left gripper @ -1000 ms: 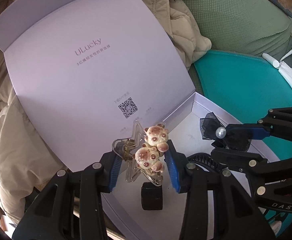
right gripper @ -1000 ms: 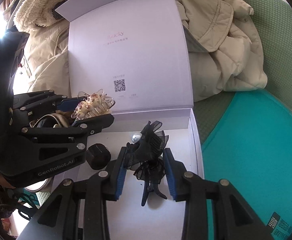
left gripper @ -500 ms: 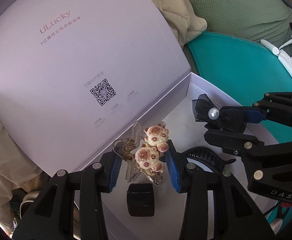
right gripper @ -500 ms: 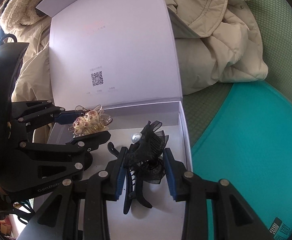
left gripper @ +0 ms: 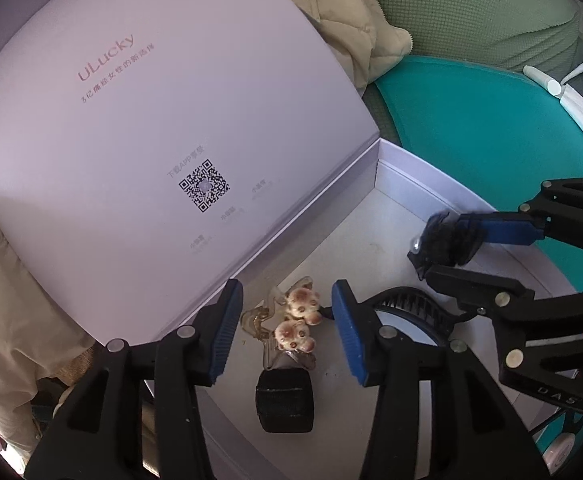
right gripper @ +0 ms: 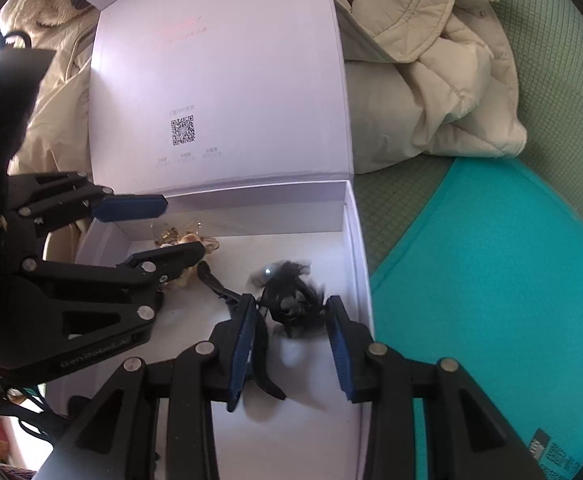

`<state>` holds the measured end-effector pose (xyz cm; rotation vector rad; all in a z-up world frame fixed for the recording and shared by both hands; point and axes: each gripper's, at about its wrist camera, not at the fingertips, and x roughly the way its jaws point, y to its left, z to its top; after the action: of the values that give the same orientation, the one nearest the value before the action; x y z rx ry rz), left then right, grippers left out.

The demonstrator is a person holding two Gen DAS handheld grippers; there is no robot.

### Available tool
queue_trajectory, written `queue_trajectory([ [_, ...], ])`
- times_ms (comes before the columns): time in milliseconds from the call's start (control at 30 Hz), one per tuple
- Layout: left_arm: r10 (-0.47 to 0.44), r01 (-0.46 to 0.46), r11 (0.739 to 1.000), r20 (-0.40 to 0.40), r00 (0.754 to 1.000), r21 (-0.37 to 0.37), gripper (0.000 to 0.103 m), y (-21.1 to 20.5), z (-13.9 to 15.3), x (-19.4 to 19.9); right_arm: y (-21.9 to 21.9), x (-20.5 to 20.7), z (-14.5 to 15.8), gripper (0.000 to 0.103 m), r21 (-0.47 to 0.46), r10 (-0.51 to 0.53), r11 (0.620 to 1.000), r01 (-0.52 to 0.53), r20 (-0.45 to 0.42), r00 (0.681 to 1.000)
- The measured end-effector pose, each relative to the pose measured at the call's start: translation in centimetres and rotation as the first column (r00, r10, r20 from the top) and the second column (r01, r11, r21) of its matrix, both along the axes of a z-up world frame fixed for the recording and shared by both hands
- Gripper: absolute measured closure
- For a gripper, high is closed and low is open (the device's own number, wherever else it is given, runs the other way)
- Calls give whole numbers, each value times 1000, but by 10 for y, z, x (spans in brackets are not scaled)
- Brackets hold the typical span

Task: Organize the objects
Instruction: 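Open the left tool releasing the bear clip while the right tool releases the bow clip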

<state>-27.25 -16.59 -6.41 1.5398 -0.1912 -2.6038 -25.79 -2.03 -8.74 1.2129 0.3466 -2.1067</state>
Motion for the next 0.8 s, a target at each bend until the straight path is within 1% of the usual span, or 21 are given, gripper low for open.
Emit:
queue_trajectory([
  [33, 6, -6, 1000, -6, 1000, -5, 43, 0, 2, 0, 1, 1, 0, 67, 4, 2, 1000, -2, 1, 1000],
  [67, 9, -9, 1000, -14, 1000, -2, 41, 0, 4, 1, 3, 3, 1, 67, 6, 0, 1000, 0, 4, 1000],
  [200, 14, -13, 999, -33, 999, 35, 41, 1, 11, 7, 12, 4, 5, 67, -9, -17, 1000, 17, 17, 1000],
  [267, 19, -18, 999, -38, 999, 32, 41, 2, 14, 12, 16, 5, 8, 67, -20, -28, 999, 29, 21, 999],
  [367, 25, -24, 999, -52, 998, 30, 41, 3, 22, 14, 22, 3, 17, 67, -25, -32, 999, 32, 2, 999],
  [400, 26, -24, 999, -58, 998, 33, 41, -2, 30, 28, 25, 1, 20, 67, -26, -33, 999, 33, -3, 999],
  [467, 26, -23, 999, -71, 997, 40, 41, 0, 36, 33, 27, 4, 27, 67, -32, -33, 999, 33, -12, 999],
  [500, 28, -25, 999, -75, 997, 41, 41, 1, 39, 35, 29, 2, 27, 61, -30, -35, 999, 35, -16, 999],
  [533, 31, -27, 999, -80, 996, 43, 41, 3, 42, 37, 24, 7, 32, 49, -26, -39, 999, 39, -24, 999],
  [567, 34, -30, 999, -81, 996, 42, 41, 4, 45, 39, 22, 13, 35, 45, -21, -43, 999, 42, -36, 998],
  [600, 41, -38, 999, -80, 996, 36, 37, 5, 47, 40, 21, 17, 39, 42, -21, -42, 999, 41, -49, 998],
  [633, 50, -48, 998, -84, 995, 26, 34, 6, 49, 42, 20, 18, 42, 42, -23, -40, 999, 38, -57, 998],
  [800, 53, -47, 998, -109, 993, 51, 34, 14, 63, 56, 34, 29, 57, 43, -19, -61, 998, 60, -83, 995],
])
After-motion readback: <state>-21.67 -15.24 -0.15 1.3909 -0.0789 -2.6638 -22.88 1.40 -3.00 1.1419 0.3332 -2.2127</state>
